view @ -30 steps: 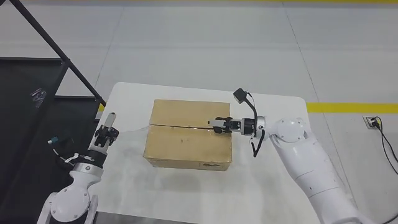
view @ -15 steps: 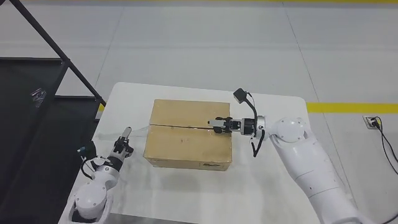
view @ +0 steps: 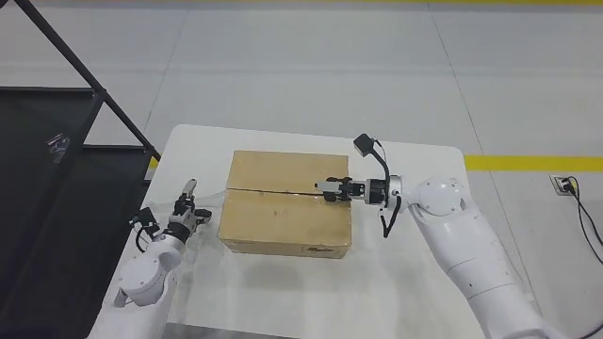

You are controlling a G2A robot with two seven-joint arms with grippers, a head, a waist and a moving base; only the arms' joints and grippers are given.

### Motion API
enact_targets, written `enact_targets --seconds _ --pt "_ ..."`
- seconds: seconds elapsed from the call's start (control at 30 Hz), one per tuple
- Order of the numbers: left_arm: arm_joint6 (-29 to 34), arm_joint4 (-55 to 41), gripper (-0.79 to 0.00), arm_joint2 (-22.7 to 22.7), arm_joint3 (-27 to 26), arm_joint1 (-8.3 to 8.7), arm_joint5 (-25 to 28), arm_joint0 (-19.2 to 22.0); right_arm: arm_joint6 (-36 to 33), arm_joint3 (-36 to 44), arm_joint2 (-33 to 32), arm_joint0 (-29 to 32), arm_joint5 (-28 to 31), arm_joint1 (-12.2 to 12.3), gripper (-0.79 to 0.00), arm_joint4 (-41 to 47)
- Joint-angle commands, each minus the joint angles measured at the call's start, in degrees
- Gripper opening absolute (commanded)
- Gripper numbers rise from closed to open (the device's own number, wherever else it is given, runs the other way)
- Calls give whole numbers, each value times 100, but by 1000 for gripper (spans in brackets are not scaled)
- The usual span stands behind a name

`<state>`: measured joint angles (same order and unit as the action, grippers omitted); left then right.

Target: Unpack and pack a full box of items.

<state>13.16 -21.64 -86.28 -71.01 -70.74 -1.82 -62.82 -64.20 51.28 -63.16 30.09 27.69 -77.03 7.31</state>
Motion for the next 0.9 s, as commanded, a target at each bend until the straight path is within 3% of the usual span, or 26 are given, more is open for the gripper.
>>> enact_targets --seconds 0.0,0.2,0.4,0.87 --pt "166 -239 0 -12 173 -11 35 91 0 0 0 0 0 0 0 0" --pt "369 -439 0 -17 611 -28 237 366 0 0 0 0 0 0 0 0" --pt "445 -640 0 -168 636 -27 698 400 0 0 0 0 0 0 0 0" --pt "400 -362 0 -566 -306 50 1310 -30 0 0 0 0 0 0 0 0"
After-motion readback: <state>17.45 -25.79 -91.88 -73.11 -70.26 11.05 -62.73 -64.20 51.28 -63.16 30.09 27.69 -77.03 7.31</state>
